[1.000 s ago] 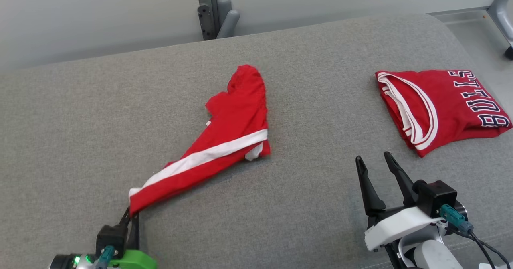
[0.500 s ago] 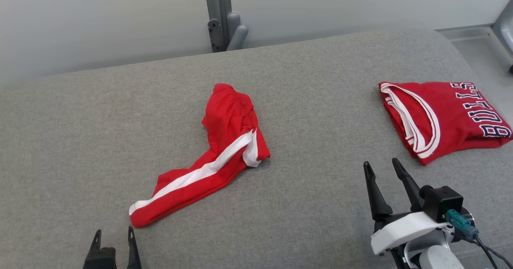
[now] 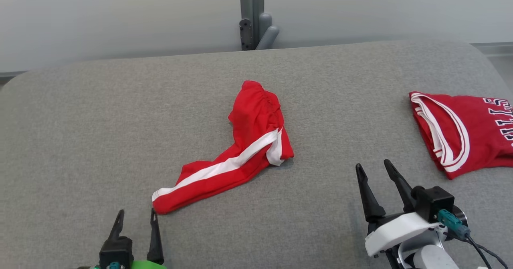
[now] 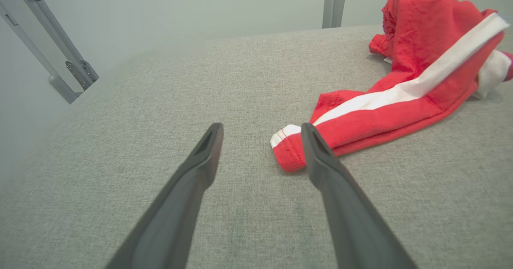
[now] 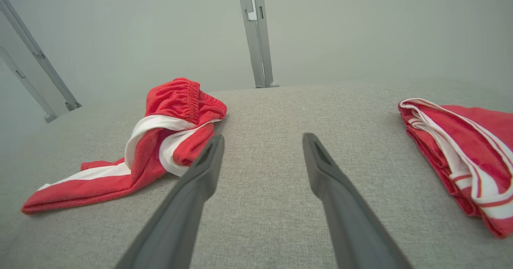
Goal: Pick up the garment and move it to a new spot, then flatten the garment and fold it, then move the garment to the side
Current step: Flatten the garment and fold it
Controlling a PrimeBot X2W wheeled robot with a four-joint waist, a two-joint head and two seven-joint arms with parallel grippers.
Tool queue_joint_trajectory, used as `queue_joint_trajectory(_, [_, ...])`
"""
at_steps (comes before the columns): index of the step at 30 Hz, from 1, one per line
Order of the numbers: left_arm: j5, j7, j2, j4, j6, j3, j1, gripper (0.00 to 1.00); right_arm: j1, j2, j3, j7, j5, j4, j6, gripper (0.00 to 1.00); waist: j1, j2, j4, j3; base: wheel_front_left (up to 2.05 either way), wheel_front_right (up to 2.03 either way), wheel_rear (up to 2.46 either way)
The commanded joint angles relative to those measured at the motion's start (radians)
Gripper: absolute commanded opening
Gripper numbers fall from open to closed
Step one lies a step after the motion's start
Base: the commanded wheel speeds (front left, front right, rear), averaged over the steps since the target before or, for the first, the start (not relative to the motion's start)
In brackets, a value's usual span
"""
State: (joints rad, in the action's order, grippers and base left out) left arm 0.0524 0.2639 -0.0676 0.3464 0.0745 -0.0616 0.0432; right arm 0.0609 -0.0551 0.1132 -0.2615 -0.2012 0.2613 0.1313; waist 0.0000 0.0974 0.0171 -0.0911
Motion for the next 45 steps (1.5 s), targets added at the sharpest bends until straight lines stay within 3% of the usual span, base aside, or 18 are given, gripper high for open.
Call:
queue_joint_trajectory(1, [-0.004,0.0,0.006,-0.009,-0.011,-0.009,-0.009,1.0,0.019,-0.009,0.005,-0.001,0.003,0.005,-0.001,1.0,0.0,0.0,-0.042,-0.024,0.0,0.0,0.0])
queue_joint_trajectory(9, [-0.002,0.0,0.014,-0.023,-0.048,-0.092,-0.068,1.0,0.195,-0.055,0.061,-0.001,-0.051,0.088,-0.001,1.0,0.0,0.0,-0.176,-0.132,0.0,0.0,0.0])
queue_joint_trajectory(14, [0.029,0.0,0.016,-0.033,-0.042,-0.148,-0.107,1.0,0.358,-0.103,0.123,-0.001,-0.131,0.235,-0.001,1.0,0.0,0.0,-0.272,-0.199,0.0,0.0,0.0])
queue_joint_trajectory(23, [0.064,0.0,0.016,-0.037,-0.02,-0.188,-0.133,1.0,0.52,-0.159,0.247,-0.001,-0.255,0.427,-0.001,1.0,0.0,0.0,-0.334,-0.252,0.0,0.0,0.0])
queue_joint_trajectory(30, [0.081,0.0,0.016,-0.038,-0.009,-0.205,-0.145,1.0,0.57,-0.186,0.336,-0.001,-0.342,0.472,-0.001,1.0,0.0,0.0,-0.338,-0.265,0.0,0.0,0.0])
queue_joint_trajectory(32, [0.084,0.0,0.016,-0.037,-0.008,-0.208,-0.151,1.0,0.578,-0.193,0.358,-0.001,-0.367,0.481,-0.001,0.87,0.0,0.0,-0.337,-0.265,0.0,0.0,0.0])
queue_joint_trajectory(33, [0.085,0.0,0.016,-0.035,-0.008,-0.209,-0.153,1.0,0.582,-0.197,0.374,-0.001,-0.378,0.483,-0.001,0.75,0.0,0.0,-0.336,-0.265,0.0,0.0,0.0])
queue_joint_trajectory(34, [0.086,0.0,0.016,-0.034,-0.009,-0.21,-0.155,1.0,0.583,-0.199,0.385,-0.001,-0.389,0.484,-0.001,0.51,0.0,0.0,-0.336,-0.265,0.0,0.0,0.0])
queue_joint_trajectory(35, [0.087,0.0,0.016,-0.033,-0.01,-0.21,-0.156,1.0,0.586,-0.201,0.398,-0.001,-0.397,0.484,-0.001,0.42,0.0,0.0,-0.336,-0.264,0.0,0.0,0.0])
queue_joint_trajectory(37, [0.087,0.0,0.016,-0.032,-0.011,-0.211,-0.155,1.0,0.596,-0.208,0.416,-0.001,-0.409,0.476,-0.001,0.34,0.0,0.0,-0.335,-0.263,0.0,0.0,0.0])
queue_joint_trajectory(39, [0.087,0.0,0.016,-0.031,-0.011,-0.212,-0.155,1.0,0.6,-0.217,0.428,-0.001,-0.414,0.466,-0.001,0.38,0.0,0.0,-0.334,-0.261,0.0,0.0,0.0])
queue_joint_trajectory(40, [0.087,0.0,0.016,-0.03,-0.012,-0.211,-0.155,1.0,0.599,-0.22,0.431,-0.001,-0.414,0.461,-0.001,0.46,0.0,0.0,-0.334,-0.26,0.0,0.0,0.0])
queue_joint_trajectory(42, [0.089,0.0,0.016,-0.029,-0.014,-0.211,-0.149,1.0,0.593,-0.227,0.436,-0.001,-0.411,0.455,-0.001,0.49,0.0,0.0,-0.333,-0.256,0.0,0.0,0.0])
queue_joint_trajectory(45, [0.09,0.0,0.016,-0.025,-0.016,-0.208,-0.138,1.0,0.584,-0.23,0.447,-0.001,-0.404,0.448,-0.001,0.84,0.0,0.0,-0.332,-0.251,0.0,0.0,0.0])
